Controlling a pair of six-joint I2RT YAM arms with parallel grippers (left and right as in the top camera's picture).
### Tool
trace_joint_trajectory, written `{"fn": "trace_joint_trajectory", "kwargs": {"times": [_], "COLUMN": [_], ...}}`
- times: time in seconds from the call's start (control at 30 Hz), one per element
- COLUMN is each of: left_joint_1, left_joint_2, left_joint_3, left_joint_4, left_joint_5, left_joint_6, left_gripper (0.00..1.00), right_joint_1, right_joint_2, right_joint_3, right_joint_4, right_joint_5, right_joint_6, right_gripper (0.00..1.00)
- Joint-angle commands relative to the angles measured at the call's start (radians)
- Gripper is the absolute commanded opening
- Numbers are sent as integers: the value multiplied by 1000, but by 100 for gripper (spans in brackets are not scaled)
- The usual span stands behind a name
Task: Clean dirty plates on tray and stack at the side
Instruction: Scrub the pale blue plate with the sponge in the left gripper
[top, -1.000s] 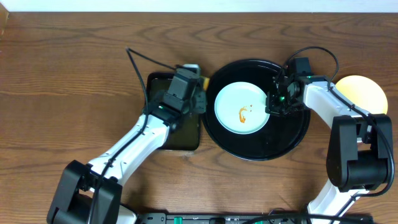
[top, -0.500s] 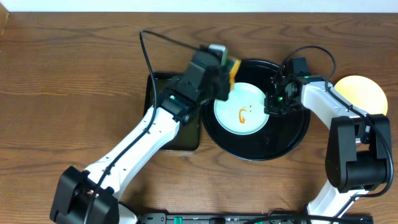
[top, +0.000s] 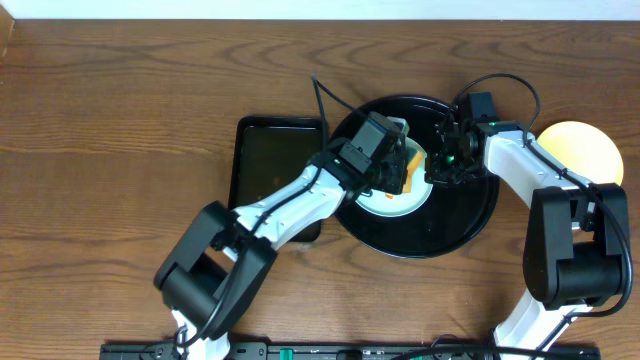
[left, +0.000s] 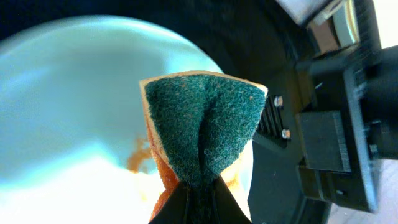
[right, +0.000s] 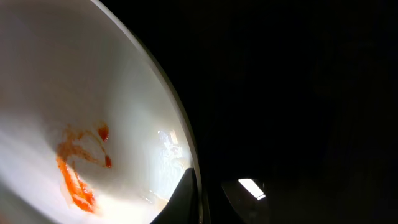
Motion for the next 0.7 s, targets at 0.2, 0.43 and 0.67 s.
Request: {"fn": "trace_joint_trajectory", "kwargs": {"times": [0.2,0.43,0.67], "left_joint_1": [-11,-18,52], "left_joint_2": [100,156,159], "left_joint_3": [4,4,4], "left_joint_4": [39,97,21], "left_joint_5": [113,54,-130], "left_joint_6": [-63,-62,-62], "left_gripper": [8,7,8], "right_joint_1": [14,14,14], "right_joint_2": [8,8,8], "right_joint_3": [-7,-7,-7], "right_joint_4": [-19,-29,-37], "right_joint_5": [29,28,29], "right_joint_6": [-22,-22,-23], "right_gripper": [1,1,1]}}
